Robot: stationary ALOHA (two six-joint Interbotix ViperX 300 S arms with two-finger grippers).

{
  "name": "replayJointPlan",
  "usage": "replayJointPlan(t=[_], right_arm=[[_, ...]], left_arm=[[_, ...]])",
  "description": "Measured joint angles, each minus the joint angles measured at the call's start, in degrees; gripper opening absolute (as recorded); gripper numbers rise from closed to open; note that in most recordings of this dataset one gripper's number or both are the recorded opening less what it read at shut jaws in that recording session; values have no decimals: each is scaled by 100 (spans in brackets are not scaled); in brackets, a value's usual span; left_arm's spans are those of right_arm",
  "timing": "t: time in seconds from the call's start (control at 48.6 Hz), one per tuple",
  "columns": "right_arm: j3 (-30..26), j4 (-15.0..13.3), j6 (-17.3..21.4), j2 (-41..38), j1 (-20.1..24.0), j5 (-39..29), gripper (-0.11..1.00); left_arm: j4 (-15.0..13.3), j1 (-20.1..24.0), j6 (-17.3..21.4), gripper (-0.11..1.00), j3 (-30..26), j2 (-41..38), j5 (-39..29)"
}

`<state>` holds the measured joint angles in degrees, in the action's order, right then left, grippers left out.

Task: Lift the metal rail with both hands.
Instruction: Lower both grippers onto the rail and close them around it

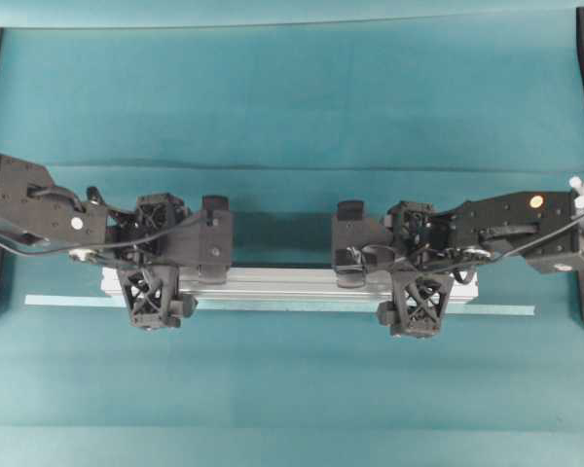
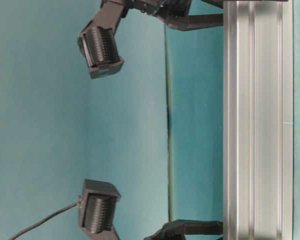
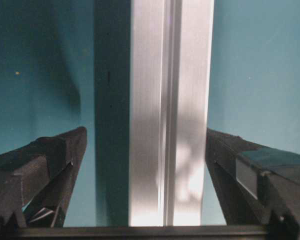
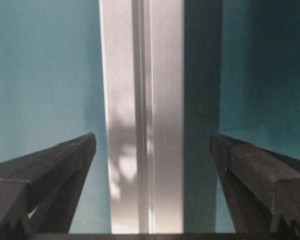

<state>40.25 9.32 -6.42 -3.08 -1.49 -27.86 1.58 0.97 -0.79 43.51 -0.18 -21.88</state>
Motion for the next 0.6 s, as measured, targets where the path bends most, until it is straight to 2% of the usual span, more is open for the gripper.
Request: replayJointPlan(t=[0.597], right_arm=[[9, 9, 0, -62, -9, 88, 96]], left_arm=[[0, 0, -18, 97, 0, -141, 123]])
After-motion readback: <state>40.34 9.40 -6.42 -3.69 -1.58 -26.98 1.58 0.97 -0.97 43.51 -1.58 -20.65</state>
